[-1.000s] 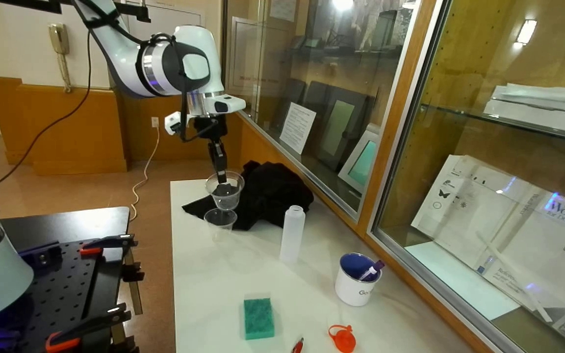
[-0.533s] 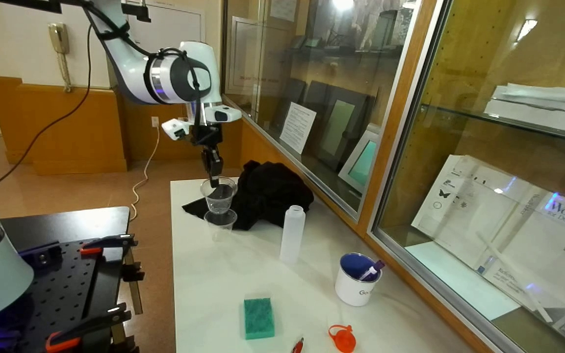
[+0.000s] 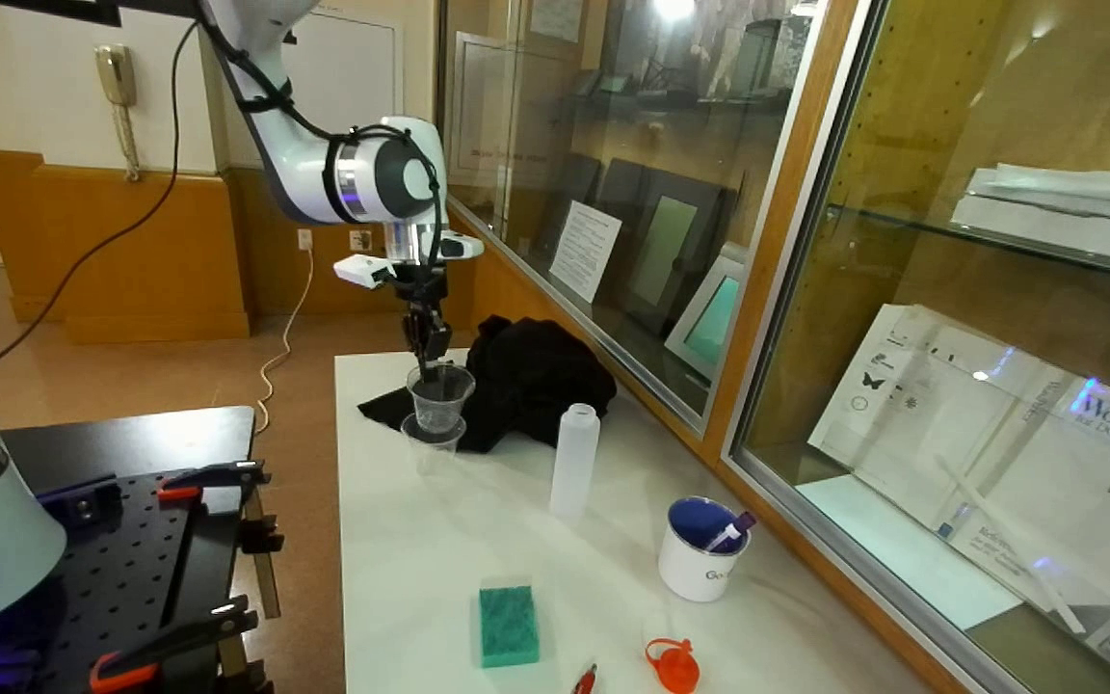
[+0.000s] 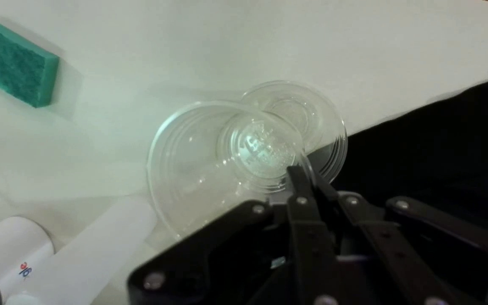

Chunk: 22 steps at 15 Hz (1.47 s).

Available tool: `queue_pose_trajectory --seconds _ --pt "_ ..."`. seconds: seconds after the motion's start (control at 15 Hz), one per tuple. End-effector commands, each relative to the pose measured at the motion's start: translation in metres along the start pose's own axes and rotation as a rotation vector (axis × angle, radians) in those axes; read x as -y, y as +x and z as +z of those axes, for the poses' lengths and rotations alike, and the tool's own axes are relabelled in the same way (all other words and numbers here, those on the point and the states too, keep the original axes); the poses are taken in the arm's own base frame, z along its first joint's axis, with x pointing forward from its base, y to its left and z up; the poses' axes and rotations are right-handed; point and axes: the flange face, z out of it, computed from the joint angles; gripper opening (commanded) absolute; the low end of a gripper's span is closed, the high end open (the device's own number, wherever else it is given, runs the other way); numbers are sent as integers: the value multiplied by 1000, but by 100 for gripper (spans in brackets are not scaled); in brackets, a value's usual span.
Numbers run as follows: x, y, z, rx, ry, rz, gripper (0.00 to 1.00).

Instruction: Stack the clear cups together then place the red pen in the stacked cups.

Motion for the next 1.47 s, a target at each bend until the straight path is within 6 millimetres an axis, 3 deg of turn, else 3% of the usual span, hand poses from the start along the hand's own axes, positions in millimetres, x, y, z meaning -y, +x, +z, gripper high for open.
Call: queue_pose_trajectory --seconds 0.0,0.07,0.13,0.27,0.6,0.8,0.87,1.07,1.4 --pt "14 10 10 38 -28 -45 1" --pt "18 11 12 42 -31 -52 1" --pt "21 11 14 45 -31 -58 29" --pt "26 10 16 45 -29 -63 37" --pt "30 6 12 38 -32 -65 74" --pt "25 -1 -2 24 -36 -49 96" --pt "19 -4 -8 26 -38 -23 100" --pt "-9 -12 -26 19 -45 59 100" --pt "-89 -34 -29 46 -23 197 100"
